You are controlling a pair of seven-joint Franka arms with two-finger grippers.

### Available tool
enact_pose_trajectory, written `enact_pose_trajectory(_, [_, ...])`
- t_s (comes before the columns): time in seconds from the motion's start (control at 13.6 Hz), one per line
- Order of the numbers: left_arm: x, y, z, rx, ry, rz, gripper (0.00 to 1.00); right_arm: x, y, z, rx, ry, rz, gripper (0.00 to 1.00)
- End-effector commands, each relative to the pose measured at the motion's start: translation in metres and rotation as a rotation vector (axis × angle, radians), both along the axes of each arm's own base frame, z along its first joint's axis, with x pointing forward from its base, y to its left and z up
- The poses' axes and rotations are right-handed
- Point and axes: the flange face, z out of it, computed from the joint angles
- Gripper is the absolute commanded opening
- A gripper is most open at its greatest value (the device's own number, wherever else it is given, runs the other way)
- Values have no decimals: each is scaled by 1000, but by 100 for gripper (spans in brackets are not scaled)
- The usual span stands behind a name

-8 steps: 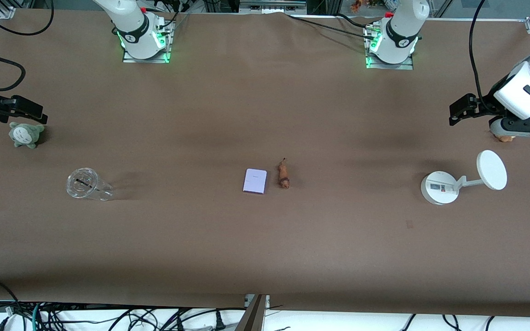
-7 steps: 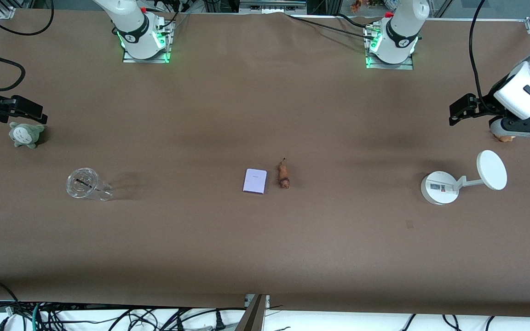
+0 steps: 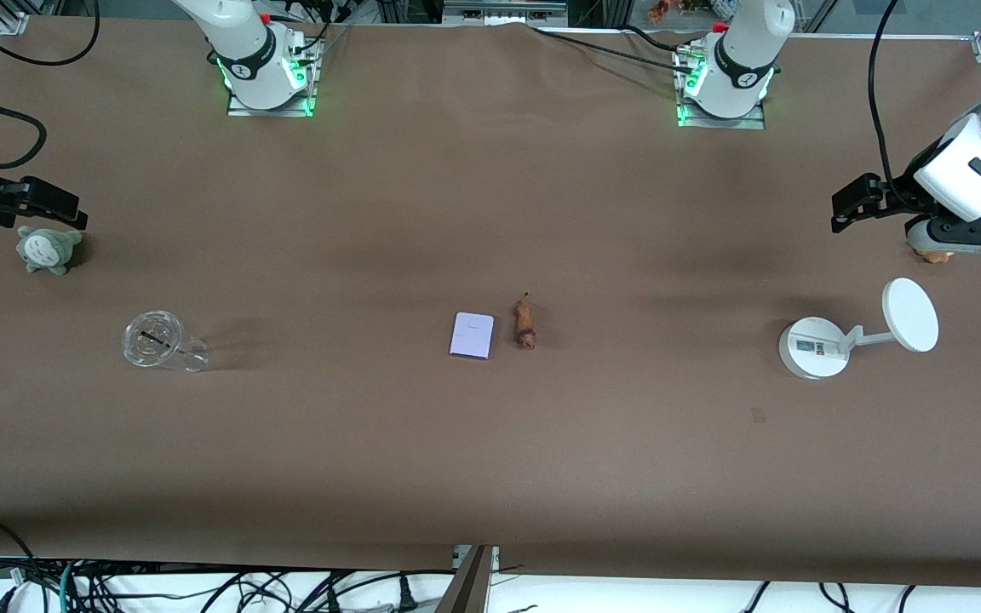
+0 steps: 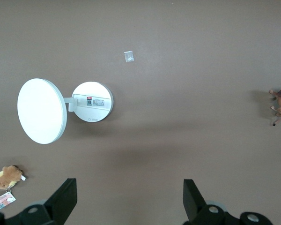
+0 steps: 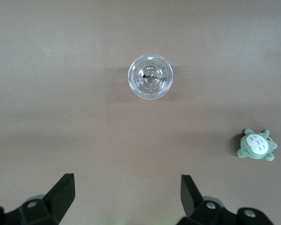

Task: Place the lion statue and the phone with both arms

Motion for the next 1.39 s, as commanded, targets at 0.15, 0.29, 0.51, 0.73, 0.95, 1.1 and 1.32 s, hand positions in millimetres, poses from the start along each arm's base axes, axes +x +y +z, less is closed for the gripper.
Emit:
enact_pose_trajectory(0.15, [0, -8, -18, -10, 97, -20, 100, 3, -3, 5, -1, -9, 5, 100])
enact_pose_trajectory(0.29, [2, -12, -38, -13, 163, -26, 100, 3, -3, 5, -1, -9, 5, 100])
enact_pose_trajectory(0.51, [7, -54, -70, -15, 223, -78, 100, 4, -3, 5, -1, -10, 5, 100])
enact_pose_trajectory(0.73, [30, -92, -111, -139, 211, -17, 100, 5, -2, 3, -1, -7, 8, 100])
enact_pose_trajectory(0.95, [46, -159, -154, -180, 144, 12, 100, 6, -3, 2, 0, -7, 5, 100])
enact_pose_trajectory(1.1, [43, -222, -177, -178, 87, 66, 100, 17, -3, -19, 3, 14, 5, 100])
enact_pose_trajectory(1.32, [38, -295, -230, -187, -29, 98, 100, 23, 2, -32, 0, 29, 12, 100])
